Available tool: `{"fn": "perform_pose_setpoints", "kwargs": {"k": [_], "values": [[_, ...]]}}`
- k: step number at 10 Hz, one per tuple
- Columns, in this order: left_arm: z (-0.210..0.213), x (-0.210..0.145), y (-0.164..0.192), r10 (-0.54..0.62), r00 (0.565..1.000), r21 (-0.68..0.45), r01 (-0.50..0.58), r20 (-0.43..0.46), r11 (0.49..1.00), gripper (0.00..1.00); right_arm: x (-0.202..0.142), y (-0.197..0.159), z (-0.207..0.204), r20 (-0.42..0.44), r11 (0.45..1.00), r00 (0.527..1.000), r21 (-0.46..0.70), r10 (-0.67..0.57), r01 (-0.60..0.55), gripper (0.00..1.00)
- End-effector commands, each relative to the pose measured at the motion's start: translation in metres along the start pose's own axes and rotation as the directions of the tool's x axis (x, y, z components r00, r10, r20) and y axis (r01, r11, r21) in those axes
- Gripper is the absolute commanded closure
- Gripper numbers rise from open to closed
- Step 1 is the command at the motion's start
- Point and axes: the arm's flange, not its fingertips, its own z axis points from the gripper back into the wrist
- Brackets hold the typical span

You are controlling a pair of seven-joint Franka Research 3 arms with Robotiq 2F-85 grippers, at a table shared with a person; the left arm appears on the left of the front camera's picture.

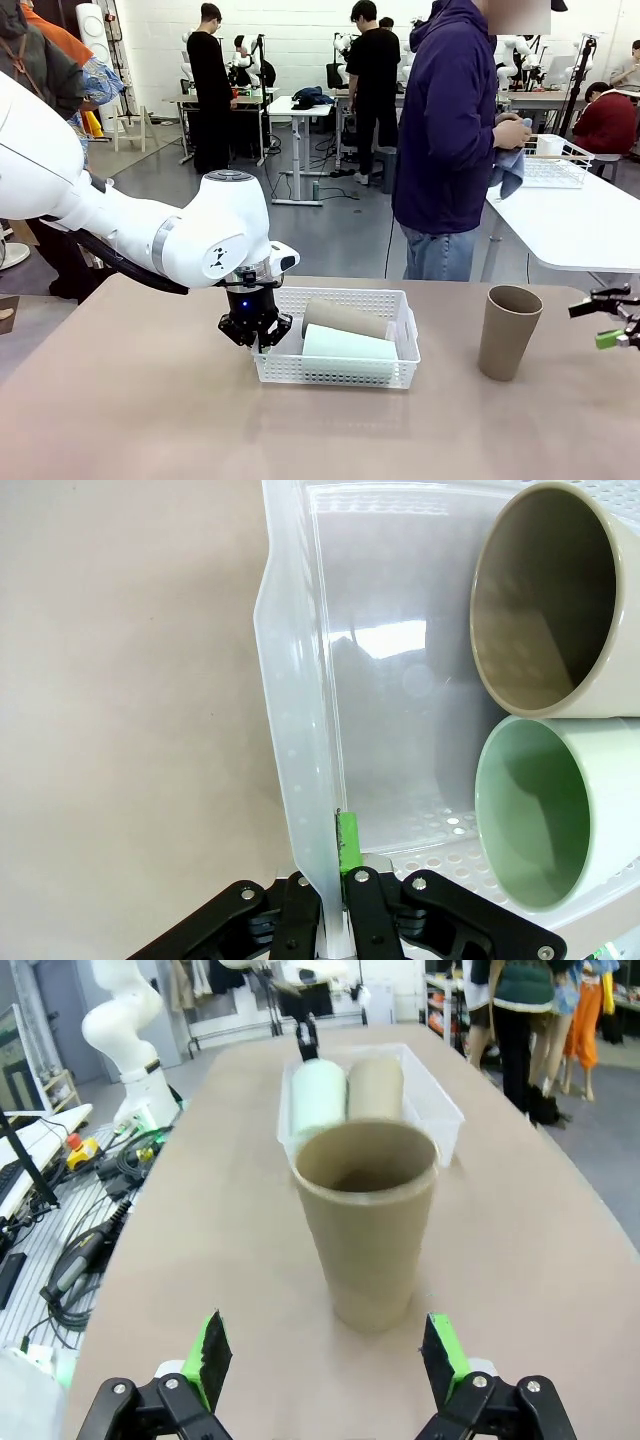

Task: Clean and organize the cups into the basket.
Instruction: Pick up the Reusable plastic cup from the right side of the table and stack it inside the Organizing basket in the center of the table.

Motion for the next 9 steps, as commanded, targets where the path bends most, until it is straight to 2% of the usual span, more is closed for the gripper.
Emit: {"fn": "perform_pose_setpoints", "kwargs": {"k": [1, 4, 9], "values": [[0.0, -0.001, -0.001, -0.004, 1.0, 0.002, 0.004, -0.001, 1.0, 1.0, -0.029, -0.03, -0.011, 0.017, 1.0, 1.0, 0.006, -0.022, 0.022, 0.0], [0.0, -0.001, -0.001, -0.004, 1.0, 0.002, 0.004, -0.001, 1.0, 1.0, -0.044, -0.045, -0.034, 0.027, 0.999, 0.999, 0.031, -0.032, 0.031, 0.0], [0.0, -0.001, -0.001, -0.004, 1.0, 0.002, 0.004, -0.001, 1.0, 1.0, -0.041, -0.052, -0.066, 0.064, 0.999, 0.997, 0.007, 0.037, -0.037, 0.0]]}}
